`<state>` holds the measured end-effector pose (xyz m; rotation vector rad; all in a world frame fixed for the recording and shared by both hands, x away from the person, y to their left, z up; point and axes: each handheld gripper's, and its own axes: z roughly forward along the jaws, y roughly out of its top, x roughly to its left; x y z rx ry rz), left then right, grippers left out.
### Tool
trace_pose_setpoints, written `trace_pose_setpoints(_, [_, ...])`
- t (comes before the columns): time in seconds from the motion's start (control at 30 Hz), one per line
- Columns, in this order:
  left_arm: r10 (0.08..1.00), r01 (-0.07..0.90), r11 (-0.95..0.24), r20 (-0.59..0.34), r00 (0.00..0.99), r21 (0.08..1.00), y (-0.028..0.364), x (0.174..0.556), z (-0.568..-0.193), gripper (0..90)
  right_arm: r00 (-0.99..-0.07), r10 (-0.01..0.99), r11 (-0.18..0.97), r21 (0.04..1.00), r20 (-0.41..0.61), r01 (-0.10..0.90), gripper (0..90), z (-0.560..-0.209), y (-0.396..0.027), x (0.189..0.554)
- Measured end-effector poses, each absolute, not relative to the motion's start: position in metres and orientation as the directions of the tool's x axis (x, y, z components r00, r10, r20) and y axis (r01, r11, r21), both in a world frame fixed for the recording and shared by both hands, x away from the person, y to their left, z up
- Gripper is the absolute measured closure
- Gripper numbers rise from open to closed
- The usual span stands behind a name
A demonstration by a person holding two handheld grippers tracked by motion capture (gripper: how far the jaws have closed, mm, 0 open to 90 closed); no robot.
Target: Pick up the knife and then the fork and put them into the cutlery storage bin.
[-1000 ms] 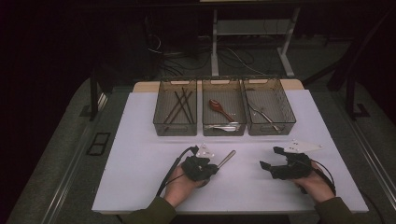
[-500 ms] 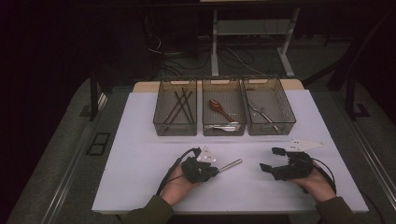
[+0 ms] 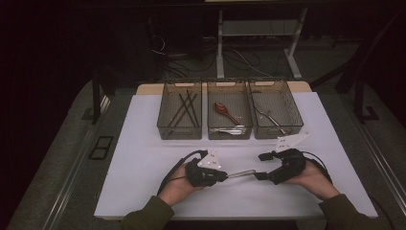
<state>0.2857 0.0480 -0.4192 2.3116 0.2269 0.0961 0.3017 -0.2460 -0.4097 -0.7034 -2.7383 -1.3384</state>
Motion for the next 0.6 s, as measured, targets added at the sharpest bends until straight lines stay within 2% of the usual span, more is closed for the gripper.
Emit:
trace_pose_setpoints(0.13, [0.158, 0.102, -0.665, 0.006, 0.987, 0.740, 0.046, 0.285, -0.414, 84.7, -0.924, 0.312, 0.582, 0.723, 0.223, 0.371, 28.6, -0.405, -0.227, 0.311])
trace_pose_setpoints(0.23, [0.124, 0.065, -0.666, 0.025, 0.992, 0.743, 0.044, 0.287, -0.410, 84.7, -0.936, 0.258, 0.614, 0.707, 0.241, 0.351, 35.2, -0.405, -0.212, 0.317])
trace_pose_setpoints(0.43, [0.079, 0.023, -0.665, 0.039, 0.996, 0.746, 0.041, 0.287, -0.401, 84.7, -0.952, 0.150, 0.698, 0.654, 0.266, 0.292, 49.8, -0.411, -0.191, 0.325])
trace_pose_setpoints(0.6, [0.051, -0.011, -0.676, 0.063, 0.997, 0.737, 0.039, 0.286, -0.395, 84.7, -0.954, 0.100, 0.742, 0.617, 0.283, 0.261, 68.2, -0.416, -0.179, 0.326])
